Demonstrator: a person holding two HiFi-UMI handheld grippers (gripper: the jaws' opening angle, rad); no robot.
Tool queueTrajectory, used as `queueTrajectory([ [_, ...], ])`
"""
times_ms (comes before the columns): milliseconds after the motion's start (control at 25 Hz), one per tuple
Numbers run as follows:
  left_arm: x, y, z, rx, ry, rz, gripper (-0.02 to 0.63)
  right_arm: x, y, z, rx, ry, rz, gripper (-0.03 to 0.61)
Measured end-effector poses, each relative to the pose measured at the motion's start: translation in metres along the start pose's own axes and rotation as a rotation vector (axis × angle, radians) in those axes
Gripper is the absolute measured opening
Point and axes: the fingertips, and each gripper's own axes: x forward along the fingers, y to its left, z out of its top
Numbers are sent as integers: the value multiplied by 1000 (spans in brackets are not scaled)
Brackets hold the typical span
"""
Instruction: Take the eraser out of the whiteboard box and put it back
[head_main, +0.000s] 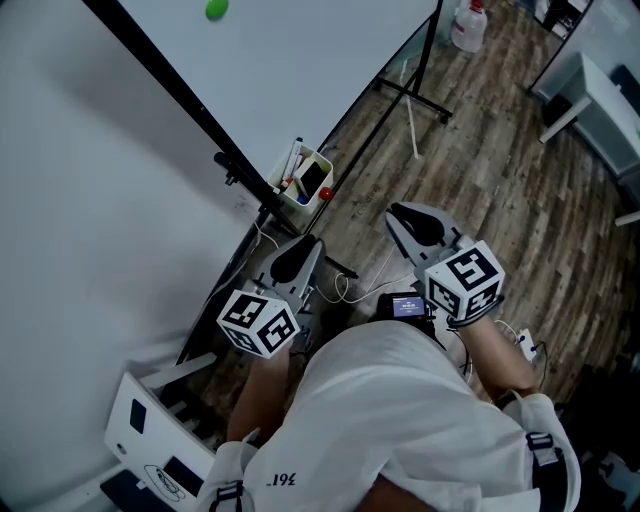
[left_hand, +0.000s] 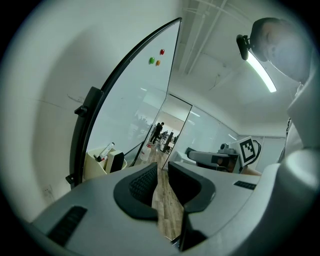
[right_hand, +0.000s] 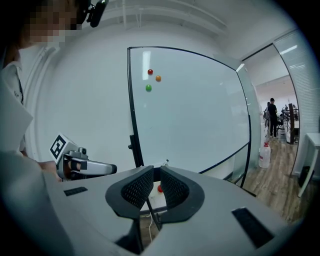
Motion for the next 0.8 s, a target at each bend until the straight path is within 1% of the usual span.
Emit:
queueTrajectory([
  [800, -14, -5, -26, -35, 35, 8, 74, -17, 2, -27, 41, 28, -31, 55],
])
